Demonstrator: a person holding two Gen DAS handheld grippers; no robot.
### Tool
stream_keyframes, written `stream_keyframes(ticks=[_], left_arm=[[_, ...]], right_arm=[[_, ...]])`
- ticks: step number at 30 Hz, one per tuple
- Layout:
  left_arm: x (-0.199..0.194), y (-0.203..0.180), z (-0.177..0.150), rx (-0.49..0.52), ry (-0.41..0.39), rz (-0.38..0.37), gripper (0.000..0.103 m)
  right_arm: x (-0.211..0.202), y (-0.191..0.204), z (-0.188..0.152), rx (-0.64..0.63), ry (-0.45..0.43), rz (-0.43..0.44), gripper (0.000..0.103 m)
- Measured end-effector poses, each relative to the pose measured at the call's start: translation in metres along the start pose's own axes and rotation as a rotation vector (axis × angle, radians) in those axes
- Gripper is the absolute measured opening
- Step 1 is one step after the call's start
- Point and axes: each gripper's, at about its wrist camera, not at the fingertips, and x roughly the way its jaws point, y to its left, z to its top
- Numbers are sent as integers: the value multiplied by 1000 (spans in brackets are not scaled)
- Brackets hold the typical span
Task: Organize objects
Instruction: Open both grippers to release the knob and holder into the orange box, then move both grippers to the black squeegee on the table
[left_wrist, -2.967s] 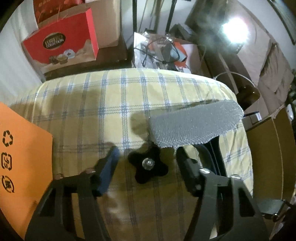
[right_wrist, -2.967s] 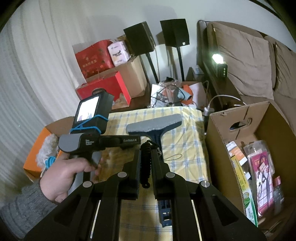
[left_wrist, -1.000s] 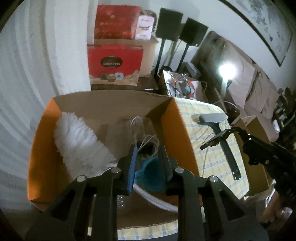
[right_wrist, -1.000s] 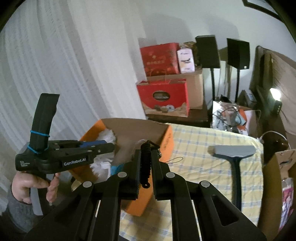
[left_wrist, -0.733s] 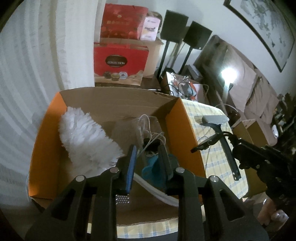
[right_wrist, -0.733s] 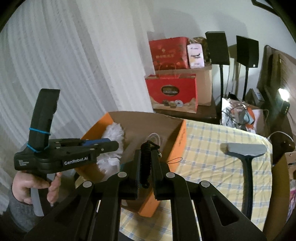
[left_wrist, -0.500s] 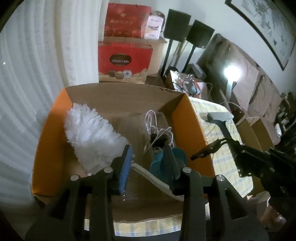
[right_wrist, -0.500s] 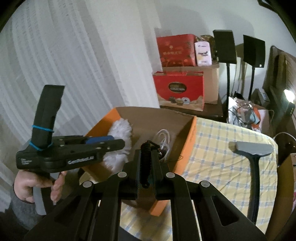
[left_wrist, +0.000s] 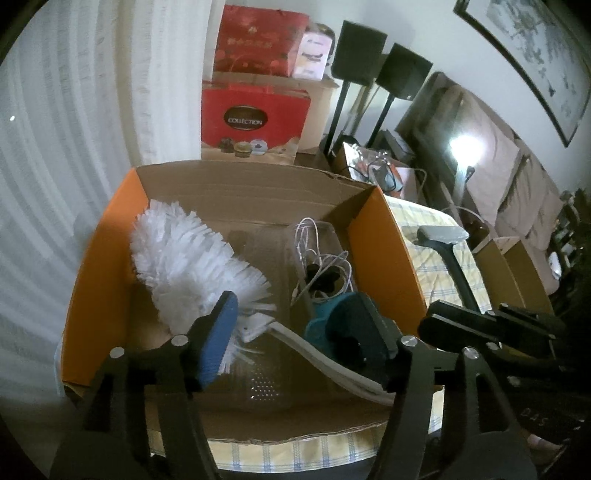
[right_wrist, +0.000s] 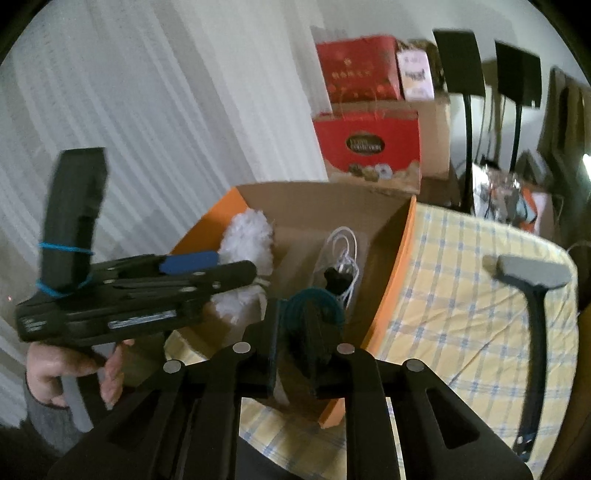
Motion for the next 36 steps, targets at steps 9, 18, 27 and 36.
stream_keyframes(ticks=[9,18,27,36], left_arm=[[2,-3,1,5,-6,-4,81],[-1,-26,3,55,-29,-6,98],[-1,-51,6,96,-44,-3,103],[4,-81,7,133,-44,-27,103]], right_arm=[[-10,-7,-2,3,-34,-35,28],[-41,-19,0,6,-99,-113,53],[-59,-45,-6,30,-110,-221,77],[-80,-74,-13,73,-123,-295,87]])
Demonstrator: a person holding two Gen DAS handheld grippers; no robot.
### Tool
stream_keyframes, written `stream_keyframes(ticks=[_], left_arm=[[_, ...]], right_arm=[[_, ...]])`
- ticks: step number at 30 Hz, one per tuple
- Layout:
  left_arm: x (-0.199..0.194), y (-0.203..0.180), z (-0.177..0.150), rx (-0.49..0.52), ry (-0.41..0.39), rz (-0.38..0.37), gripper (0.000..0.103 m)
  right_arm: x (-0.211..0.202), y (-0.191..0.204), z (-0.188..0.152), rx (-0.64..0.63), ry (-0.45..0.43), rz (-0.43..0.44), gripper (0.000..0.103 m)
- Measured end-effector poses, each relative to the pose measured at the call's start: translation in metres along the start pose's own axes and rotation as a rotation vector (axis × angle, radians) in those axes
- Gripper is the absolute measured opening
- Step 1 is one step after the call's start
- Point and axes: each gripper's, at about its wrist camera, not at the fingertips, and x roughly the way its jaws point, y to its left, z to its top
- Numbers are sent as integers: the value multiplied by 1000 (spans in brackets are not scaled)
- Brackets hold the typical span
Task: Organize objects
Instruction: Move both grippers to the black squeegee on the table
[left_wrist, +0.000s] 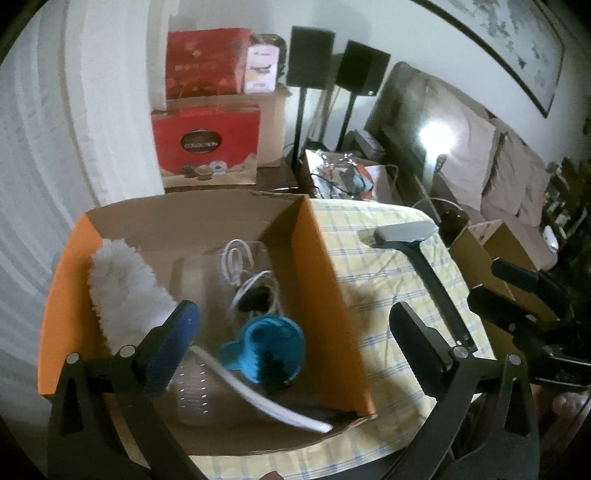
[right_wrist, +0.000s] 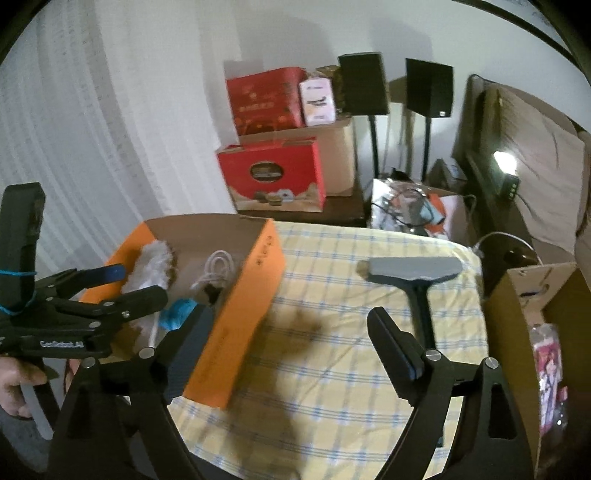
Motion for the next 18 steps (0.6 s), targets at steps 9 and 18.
stream_keyframes(ticks=[9,18], left_arm=[[11,-35,2,54,-3,-7,103],[30,-67,5,76,15,-50,103]], right_arm=[[-12,-31,-7,33,4,-50,87],[-18,-61,-14,74,5,-96,87]])
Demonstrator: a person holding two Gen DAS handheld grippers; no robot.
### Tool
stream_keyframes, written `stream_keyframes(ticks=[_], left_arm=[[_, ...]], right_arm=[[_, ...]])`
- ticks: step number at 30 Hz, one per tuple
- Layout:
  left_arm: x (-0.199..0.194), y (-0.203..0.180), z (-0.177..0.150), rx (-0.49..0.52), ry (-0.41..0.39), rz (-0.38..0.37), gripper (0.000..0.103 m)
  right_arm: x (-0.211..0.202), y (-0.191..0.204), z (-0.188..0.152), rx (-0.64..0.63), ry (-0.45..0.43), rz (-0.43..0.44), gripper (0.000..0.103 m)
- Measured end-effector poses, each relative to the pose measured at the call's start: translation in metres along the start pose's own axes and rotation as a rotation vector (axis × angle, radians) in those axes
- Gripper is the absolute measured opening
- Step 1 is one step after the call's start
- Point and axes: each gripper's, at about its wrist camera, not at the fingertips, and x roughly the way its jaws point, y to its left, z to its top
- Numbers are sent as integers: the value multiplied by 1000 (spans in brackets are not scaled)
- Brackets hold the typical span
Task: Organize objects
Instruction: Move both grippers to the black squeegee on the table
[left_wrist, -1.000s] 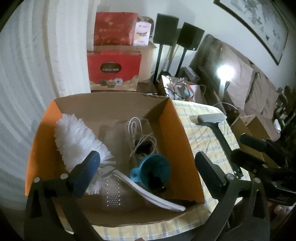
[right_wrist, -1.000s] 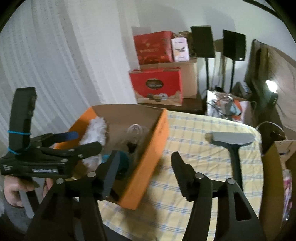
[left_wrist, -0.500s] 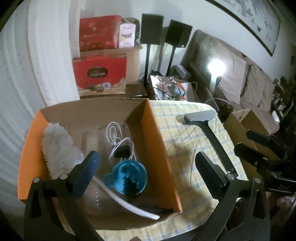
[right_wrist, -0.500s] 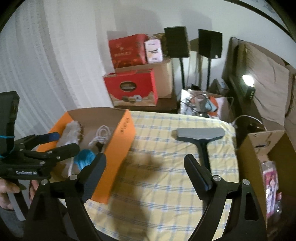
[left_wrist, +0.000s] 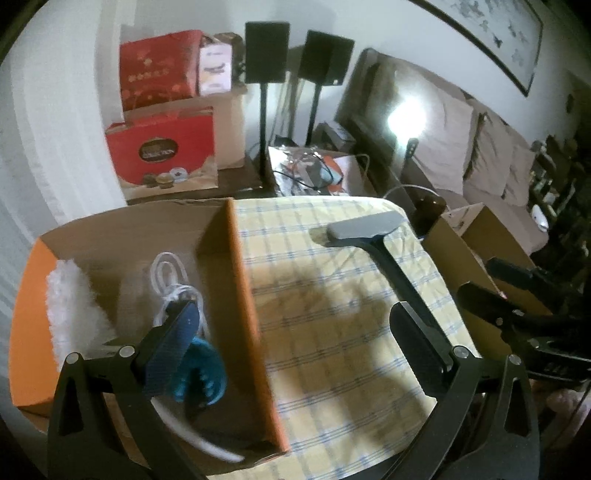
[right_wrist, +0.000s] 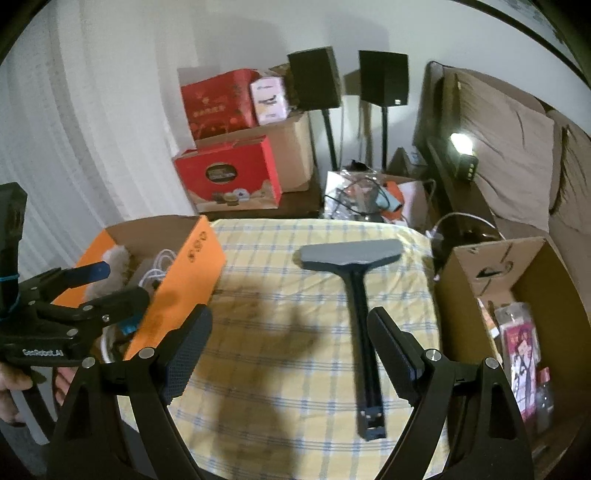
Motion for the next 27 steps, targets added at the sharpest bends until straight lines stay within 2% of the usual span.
stream_keyframes(ticks=[4,13,18,22,27], left_arm=[[14,-14,3,5,3,1,103],[54,-43,13,2,67,-48,103],[77,-58,16,-1,103,-81,103],[99,-62,23,-45,117,-87,103],[125,-64,36,-74,121,-53,103]], right_arm=[[3,-16,-5,19,11,-31,87],[14,-52,-24,66,51,-93,87],[17,-65,-38,81,72,-100,86],[22,-69,-47,85,85,-98,85],[31,-69,-56,86,99,-80,84]])
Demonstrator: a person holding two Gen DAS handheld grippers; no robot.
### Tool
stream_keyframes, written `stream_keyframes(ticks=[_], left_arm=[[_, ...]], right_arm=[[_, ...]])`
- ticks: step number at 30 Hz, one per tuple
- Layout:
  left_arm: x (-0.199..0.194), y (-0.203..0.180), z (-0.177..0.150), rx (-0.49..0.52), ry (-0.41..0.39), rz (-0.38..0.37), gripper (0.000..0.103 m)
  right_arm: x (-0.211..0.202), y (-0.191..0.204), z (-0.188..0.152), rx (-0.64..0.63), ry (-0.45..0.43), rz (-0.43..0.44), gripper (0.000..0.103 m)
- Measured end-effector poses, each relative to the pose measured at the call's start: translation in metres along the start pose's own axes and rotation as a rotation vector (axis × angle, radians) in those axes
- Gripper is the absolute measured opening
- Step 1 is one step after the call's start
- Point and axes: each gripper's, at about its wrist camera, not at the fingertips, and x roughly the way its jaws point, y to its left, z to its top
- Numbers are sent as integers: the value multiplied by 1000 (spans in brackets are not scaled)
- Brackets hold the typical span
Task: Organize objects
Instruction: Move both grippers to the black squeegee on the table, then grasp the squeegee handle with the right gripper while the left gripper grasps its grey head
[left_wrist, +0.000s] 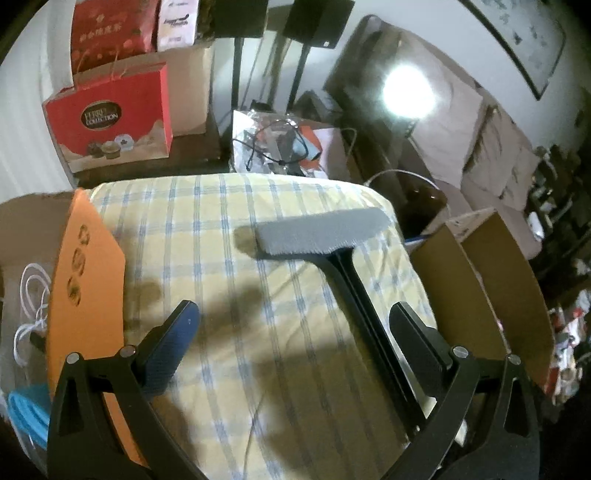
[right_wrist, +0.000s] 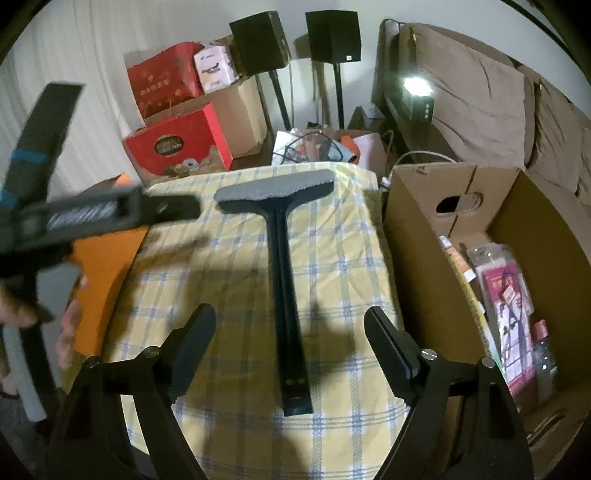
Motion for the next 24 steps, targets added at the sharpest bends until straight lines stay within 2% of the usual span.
stream_keyframes(ticks=[8,16,19,24], left_arm=[[28,11,21,-75,45,7,103],[59,19,37,-121,61,35,103],[70,22,40,-139,78,18,103],[83,25,40,-189,115,-52,103]], right_arm=[[14,-2,9,5,11,28,79],[37,2,21,-8,41,58,66],[45,5,17,-12,61,74,59],[58,10,12,-27,94,76,33]])
